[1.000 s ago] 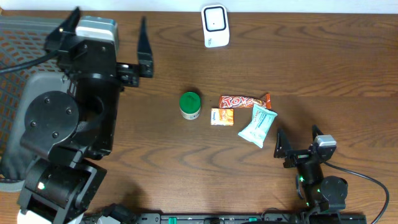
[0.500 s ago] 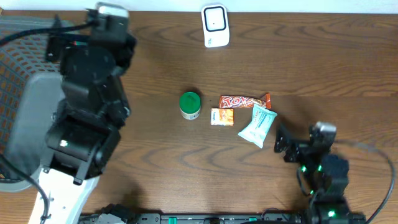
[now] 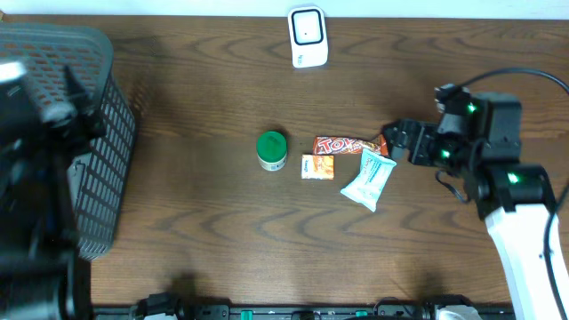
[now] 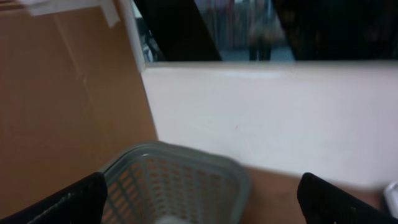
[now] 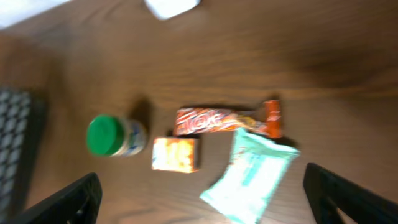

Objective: Scan the item barcode
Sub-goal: 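Retract the left arm to the basket and reach the right gripper to the wipes, then grasp the wipes pack with the right gripper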

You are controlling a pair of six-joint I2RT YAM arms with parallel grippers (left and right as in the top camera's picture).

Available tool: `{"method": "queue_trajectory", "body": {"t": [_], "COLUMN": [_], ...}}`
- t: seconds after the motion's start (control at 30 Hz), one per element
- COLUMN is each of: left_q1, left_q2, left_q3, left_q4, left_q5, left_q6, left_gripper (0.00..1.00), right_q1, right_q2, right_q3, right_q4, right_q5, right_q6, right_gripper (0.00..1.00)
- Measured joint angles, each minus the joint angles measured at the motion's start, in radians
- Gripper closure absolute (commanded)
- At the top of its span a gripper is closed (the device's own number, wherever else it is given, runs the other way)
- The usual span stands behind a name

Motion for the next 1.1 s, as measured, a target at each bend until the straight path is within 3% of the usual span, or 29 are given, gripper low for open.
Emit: {"method": "queue_trajectory", "body": {"t": [0.13,0.37,0.67,0.87,1.1], "left_q1": [0.069,0.081,0.039,0.008,0.002], "left_q2": [-0.051,-0.092,-0.177,-0.192,-0.192], "left_q3": [0.0,0.0,0.0,0.0,-0.004], "left_q4": [-0.016,-0.026,-0.04,-0.043,-0.042], "left_q5": [0.087,0.143,0.158,0.158,0.158], "left_q6": [-0.092,-0.153,-0.166,-0.168,-0.168], "left_gripper": [0.02,0.02,0.02,0.02,0.02], "right_q1": [0.014,0.164,0.364,0.362,0.358], "right_q2": [0.104,0.274,0.502,0.613,0.628], "right_q3": [0.002,0.001,0.002,0.001,0.002], "right_q4": [-0.063,-0.288,-0.182,-0.167,-0.126], "right_q5": [-0.024,0.218,0.322,0.348,0.373], "right_q6": [0.063,0.303,0.524,0.625,0.655], "right_gripper": [0.01,0.01,0.01,0.06,0.1]}}
